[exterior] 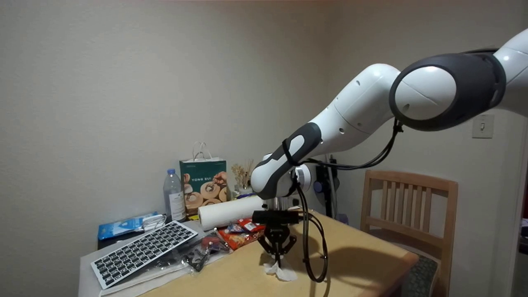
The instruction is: Wipe the table with the white cloth
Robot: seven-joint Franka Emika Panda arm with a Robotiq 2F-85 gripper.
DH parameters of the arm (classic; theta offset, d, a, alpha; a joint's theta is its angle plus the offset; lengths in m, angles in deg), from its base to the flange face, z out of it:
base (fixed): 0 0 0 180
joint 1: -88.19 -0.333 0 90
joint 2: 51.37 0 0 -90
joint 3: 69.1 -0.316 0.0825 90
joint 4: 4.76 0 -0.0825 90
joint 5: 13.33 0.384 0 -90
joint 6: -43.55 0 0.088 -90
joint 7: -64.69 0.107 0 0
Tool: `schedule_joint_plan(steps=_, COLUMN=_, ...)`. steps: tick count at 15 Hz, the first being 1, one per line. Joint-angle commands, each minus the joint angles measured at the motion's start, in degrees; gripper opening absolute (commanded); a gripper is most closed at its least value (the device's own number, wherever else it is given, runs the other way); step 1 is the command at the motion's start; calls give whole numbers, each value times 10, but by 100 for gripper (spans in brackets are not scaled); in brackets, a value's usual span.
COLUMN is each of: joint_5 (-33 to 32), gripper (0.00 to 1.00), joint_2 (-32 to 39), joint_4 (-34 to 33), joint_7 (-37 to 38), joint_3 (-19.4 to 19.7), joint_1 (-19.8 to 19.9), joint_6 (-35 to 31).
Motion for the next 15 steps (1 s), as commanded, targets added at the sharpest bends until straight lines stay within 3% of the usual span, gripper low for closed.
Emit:
schedule_joint_plan(steps=1, joint_5=3, gripper=2, joint_2=1, joint_4=-3, joint_7=-1, joint_3=3, joint_1=-5, joint_6=2)
schedule_joint_plan(steps=5, joint_5=-1, gripper=0, joint_2=-14, joint_4=16, joint_7=20, joint_3=10, joint_1=-20, joint_6=38)
schedule_joint_plan(steps=13, joint_5=56, gripper=0, joint_2=-22, joint_4=56, joint_7=113, joint_3=22, joint_1=17, joint_6=30)
schedule_joint_plan(steps=14, joint_5=57, gripper=0, joint_2=-24, joint_4=58, joint_7=121, joint_3=25, joint_1=17, joint_6=16)
schedule_joint_plan(steps=15, joint_5=42, gripper=2, joint_2=-8, joint_4=14, joint_7=100, joint_3=19, joint_1=15, joint_6=45)
